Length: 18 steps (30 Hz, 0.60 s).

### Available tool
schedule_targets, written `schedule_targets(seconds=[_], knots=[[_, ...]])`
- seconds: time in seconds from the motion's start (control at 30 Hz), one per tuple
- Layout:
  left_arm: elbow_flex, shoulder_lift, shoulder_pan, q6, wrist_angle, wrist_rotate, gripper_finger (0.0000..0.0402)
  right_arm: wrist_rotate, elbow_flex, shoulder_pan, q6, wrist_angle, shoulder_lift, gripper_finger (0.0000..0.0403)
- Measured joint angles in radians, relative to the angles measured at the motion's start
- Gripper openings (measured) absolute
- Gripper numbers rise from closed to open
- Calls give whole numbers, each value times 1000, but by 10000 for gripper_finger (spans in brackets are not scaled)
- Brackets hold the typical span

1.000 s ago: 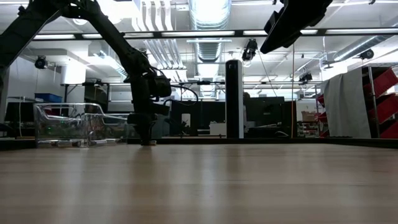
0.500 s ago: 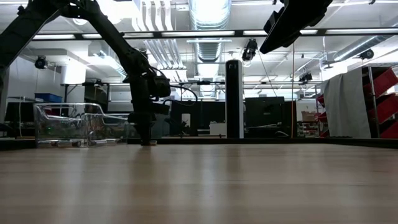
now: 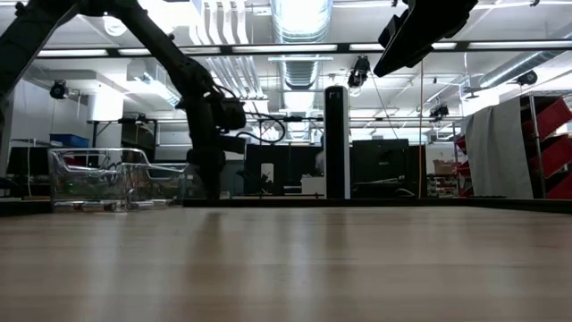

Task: Sort batteries
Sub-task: Put the silver and black battery into the transparent bin

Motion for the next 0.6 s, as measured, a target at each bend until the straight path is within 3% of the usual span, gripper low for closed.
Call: schedule_targets(seconds=[0.3, 0.6], knots=[[1, -78, -98, -66, -163, 21, 22, 0, 0, 0, -1, 0, 0, 123], [2, -272, -225, -180, -409, 8, 22, 0, -2, 0, -3, -1, 0, 109]])
